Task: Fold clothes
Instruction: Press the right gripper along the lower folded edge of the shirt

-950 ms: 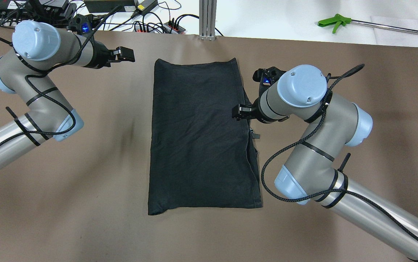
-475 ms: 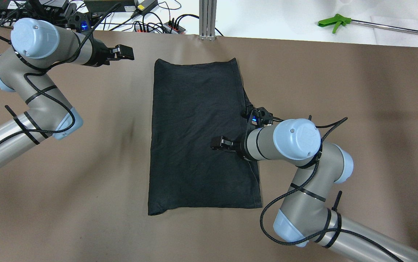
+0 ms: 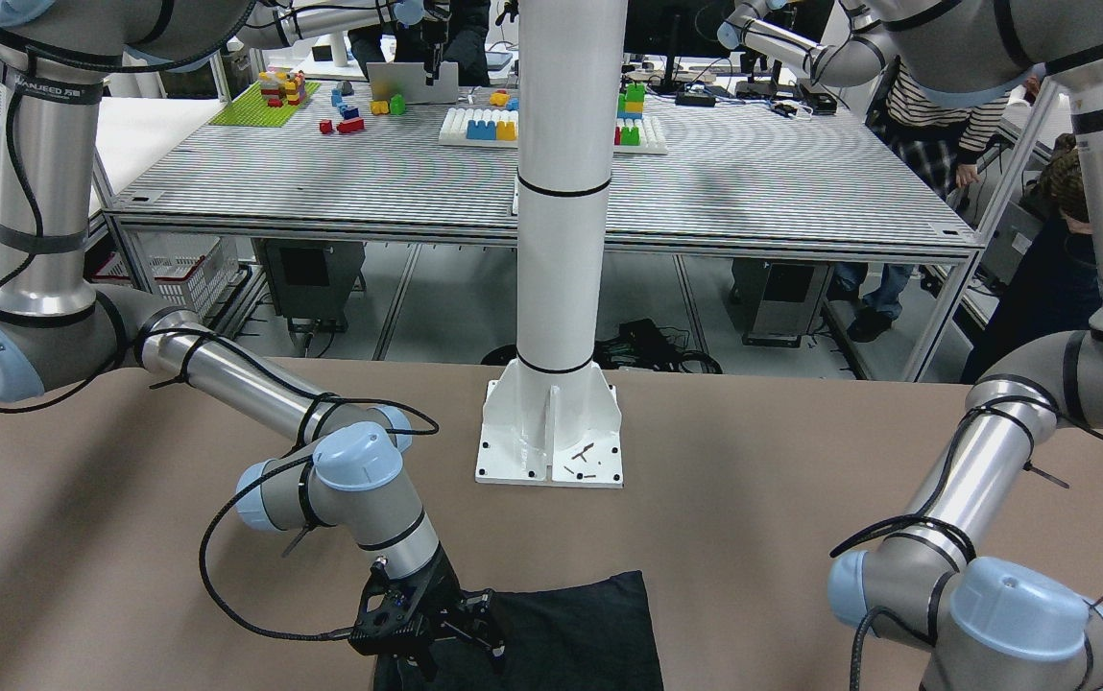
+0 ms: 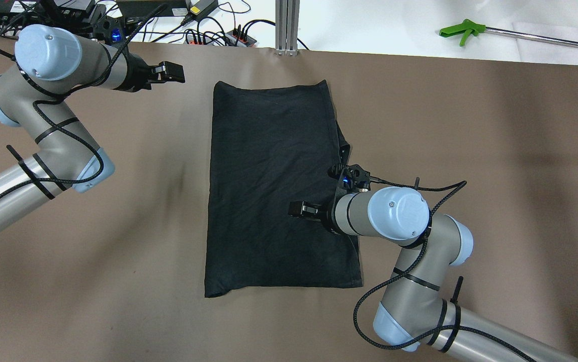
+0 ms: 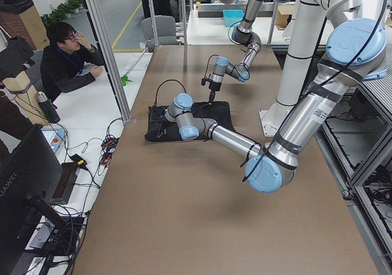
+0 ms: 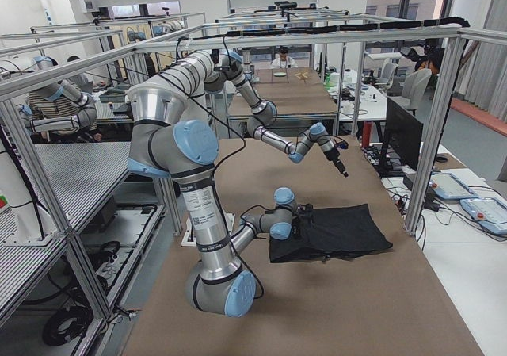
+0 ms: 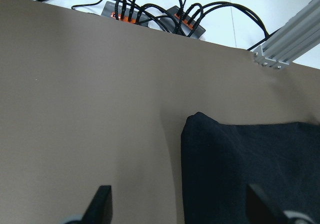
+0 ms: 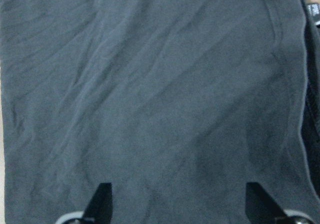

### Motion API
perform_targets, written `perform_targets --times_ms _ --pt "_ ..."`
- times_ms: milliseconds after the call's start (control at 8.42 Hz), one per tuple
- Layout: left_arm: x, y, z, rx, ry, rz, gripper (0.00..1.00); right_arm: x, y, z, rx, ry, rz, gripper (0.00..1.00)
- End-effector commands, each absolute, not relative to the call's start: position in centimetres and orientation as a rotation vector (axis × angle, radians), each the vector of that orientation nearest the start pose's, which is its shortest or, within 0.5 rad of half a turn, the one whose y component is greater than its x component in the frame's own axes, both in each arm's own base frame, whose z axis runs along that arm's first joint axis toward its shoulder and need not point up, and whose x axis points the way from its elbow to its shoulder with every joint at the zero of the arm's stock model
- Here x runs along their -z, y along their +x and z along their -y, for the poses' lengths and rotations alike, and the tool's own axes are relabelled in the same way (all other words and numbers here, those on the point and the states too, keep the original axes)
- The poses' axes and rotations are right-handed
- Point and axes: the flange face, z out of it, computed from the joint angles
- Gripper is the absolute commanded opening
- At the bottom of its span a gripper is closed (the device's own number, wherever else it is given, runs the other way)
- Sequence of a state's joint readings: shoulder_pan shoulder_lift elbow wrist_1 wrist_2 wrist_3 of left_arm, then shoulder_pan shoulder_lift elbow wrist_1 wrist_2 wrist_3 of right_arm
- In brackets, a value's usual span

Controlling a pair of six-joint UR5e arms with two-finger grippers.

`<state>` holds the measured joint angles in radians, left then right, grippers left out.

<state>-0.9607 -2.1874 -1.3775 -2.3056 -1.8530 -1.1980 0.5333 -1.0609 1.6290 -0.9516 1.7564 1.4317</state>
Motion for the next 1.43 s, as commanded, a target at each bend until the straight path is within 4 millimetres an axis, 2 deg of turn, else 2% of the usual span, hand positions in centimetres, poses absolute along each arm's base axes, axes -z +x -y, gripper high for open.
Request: perform_targets --times_ms 0,238,594,713,832,1069,1307 --pt "-29.7 33.4 66.2 0.356 0.515 -1.058 0.94 -29.1 -52.6 44.4 -0.236 0.237 1.158 0.94" --pt "-29.4 33.9 66.8 0.357 0.513 -1.056 0.94 -31.2 -52.5 44.7 -0.238 0.239 1.155 0.94" --pt "-29.0 34.0 67.3 0.366 0.523 -1.049 0.94 -33.3 -50.9 45.1 -0.251 0.226 1.133 0.94" --pt "-28.9 34.2 67.3 0.363 0.523 -1.049 0.94 -32.7 -50.3 44.7 -0.252 0.229 1.148 0.94" --pt "-29.0 34.4 67.6 0.365 0.520 -1.048 0.94 -31.1 -49.7 44.1 -0.252 0.234 1.171 0.94" --pt "-28.8 34.3 67.7 0.366 0.522 -1.048 0.94 -30.2 -49.0 43.8 -0.252 0.241 1.191 0.94" --pt "-28.6 34.3 67.7 0.371 0.520 -1.052 0.94 -29.9 -48.0 42.4 -0.336 0.175 1.230 0.94"
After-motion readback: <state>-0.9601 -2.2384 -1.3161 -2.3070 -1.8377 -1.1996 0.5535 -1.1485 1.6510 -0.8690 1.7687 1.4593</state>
